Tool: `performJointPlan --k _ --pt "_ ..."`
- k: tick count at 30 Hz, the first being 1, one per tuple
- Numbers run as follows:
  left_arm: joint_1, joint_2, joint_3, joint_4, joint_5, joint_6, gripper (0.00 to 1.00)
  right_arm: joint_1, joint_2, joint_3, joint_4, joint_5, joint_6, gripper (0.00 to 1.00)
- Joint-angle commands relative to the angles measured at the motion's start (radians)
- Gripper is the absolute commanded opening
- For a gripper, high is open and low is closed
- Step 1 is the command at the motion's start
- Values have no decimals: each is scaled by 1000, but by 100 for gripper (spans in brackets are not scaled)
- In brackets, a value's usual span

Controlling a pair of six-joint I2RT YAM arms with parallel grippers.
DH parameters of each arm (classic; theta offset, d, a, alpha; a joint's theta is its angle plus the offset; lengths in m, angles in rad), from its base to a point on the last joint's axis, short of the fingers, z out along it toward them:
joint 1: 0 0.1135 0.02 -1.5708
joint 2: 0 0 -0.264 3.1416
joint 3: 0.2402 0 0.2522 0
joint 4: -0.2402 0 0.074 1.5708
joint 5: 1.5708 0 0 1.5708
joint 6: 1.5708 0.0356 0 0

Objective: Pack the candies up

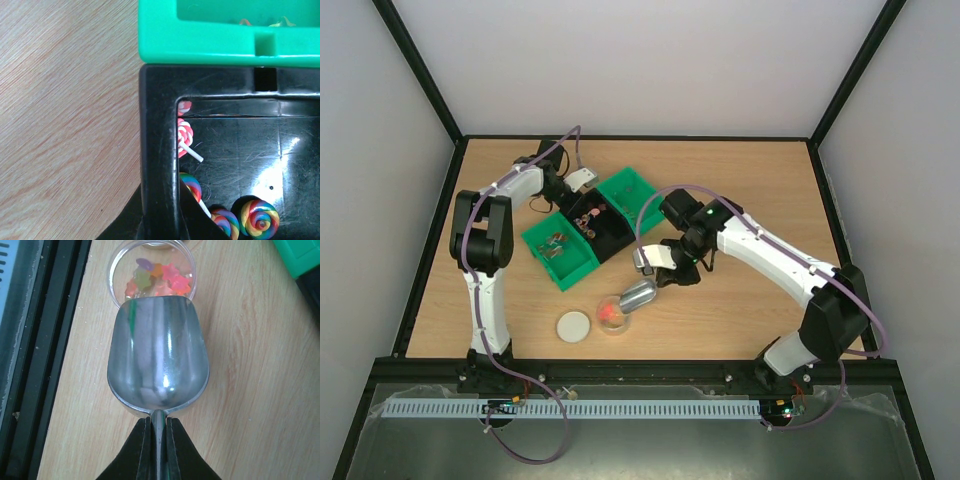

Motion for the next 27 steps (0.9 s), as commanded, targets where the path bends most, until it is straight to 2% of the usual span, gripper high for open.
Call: performJointPlan --k 1,6,11,15,19,27 --pt "5 24 -16 -6 5 -23 2 6 5 48 -74 38 -4 1" --pt "6 23 -18 -6 3 -18 2 -38 -10 74 -5 -20 66 1" --pt "5 21 -18 -5 -1 -18 2 -180 60 201 90 -76 235 1" --pt "4 22 -19 -6 -4 -17 2 -269 179 370 110 -43 373 1" --pt "4 23 -20 -6 -9 -15 2 -304 320 533 87 36 460 1" --pt "4 24 -17 -7 -9 -14 2 -310 473 705 16 179 417 1"
